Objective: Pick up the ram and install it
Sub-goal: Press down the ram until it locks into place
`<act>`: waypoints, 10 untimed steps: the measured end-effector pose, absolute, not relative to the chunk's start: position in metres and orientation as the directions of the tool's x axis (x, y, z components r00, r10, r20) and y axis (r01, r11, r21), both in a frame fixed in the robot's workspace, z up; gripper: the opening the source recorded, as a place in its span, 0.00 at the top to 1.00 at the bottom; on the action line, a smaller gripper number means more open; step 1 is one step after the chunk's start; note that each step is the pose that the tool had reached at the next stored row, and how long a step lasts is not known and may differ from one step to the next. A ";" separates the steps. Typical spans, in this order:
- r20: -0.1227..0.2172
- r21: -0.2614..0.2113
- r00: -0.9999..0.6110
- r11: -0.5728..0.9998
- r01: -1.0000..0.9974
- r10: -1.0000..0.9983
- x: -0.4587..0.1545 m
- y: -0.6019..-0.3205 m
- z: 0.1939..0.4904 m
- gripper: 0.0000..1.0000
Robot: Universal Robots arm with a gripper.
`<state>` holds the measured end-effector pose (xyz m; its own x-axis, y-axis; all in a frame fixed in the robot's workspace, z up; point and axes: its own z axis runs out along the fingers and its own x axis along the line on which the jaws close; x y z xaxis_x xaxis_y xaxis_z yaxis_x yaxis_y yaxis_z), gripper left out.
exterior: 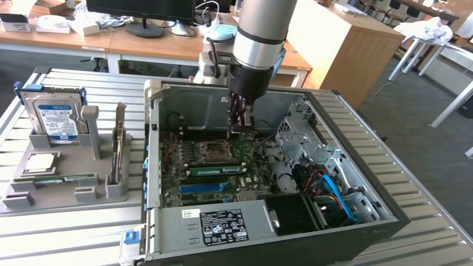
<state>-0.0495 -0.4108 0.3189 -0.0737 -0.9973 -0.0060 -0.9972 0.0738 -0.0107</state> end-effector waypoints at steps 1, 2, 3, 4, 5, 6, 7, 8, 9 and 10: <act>-0.006 -0.011 -0.088 0.088 -0.996 -0.996 -0.049 -0.411 0.319 0.90; -0.006 -0.011 -0.105 0.105 -0.994 -0.994 -0.050 -0.411 0.319 0.90; -0.006 -0.011 -0.120 0.120 -0.993 -0.993 -0.049 -0.411 0.319 0.90; -0.006 -0.011 -0.135 0.135 -0.991 -0.991 -0.049 -0.411 0.319 0.90; -0.006 -0.011 -0.150 0.150 -0.989 -0.989 -0.049 -0.411 0.319 0.90; -0.006 -0.011 -0.165 0.165 -0.986 -0.986 -0.049 -0.411 0.319 0.90; -0.006 -0.011 -0.180 0.180 -0.984 -0.984 -0.049 -0.411 0.319 0.90; -0.006 -0.011 -0.195 0.195 -0.981 -0.981 -0.049 -0.411 0.318 0.90; -0.006 -0.011 -0.209 0.209 -0.978 -0.978 -0.049 -0.411 0.318 0.90; -0.006 -0.011 -0.226 0.226 -0.974 -0.974 -0.049 -0.411 0.318 0.90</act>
